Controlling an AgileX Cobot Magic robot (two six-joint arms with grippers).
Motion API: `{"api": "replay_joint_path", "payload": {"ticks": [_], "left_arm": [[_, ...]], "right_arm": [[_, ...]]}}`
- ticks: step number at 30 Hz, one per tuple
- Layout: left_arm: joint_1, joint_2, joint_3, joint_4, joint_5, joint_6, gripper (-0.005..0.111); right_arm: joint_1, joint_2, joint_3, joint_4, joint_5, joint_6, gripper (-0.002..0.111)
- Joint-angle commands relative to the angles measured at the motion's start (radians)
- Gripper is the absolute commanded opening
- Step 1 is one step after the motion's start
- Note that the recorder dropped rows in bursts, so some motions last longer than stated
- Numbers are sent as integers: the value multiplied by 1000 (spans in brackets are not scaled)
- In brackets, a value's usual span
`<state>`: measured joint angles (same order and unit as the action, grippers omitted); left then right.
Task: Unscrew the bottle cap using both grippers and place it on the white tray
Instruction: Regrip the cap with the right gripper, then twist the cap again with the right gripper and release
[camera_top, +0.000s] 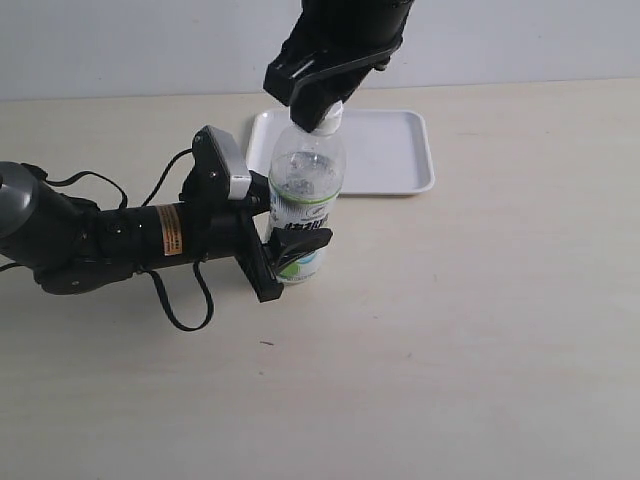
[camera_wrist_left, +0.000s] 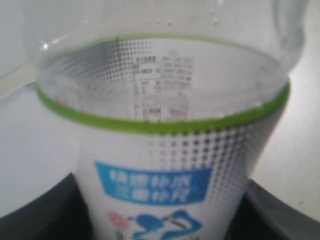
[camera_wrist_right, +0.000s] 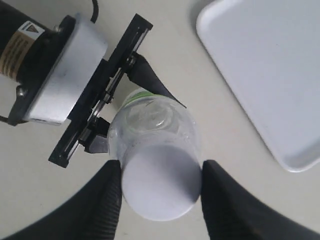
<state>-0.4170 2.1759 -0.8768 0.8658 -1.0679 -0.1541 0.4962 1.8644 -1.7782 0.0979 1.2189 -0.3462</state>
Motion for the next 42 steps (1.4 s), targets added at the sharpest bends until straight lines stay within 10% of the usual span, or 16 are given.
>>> {"api": "replay_joint_path", "payload": {"ticks": [1,9,25,42], "left_arm": [[-2,-5,2,11,-11,-7,0],[-2,-5,2,13,-11,-20,0],[-2,-5,2,13,-11,-28,0],[-2,-5,2,13,-11,-37,0]], "right_arm": [[-1,0,-5,-23,2,-168,0],[-1,0,-5,-23,2,-767,0],[-1,-7,-5,-27,-20,-1294,0],[-1,-54,-5,73,2,-1328,0]]}}
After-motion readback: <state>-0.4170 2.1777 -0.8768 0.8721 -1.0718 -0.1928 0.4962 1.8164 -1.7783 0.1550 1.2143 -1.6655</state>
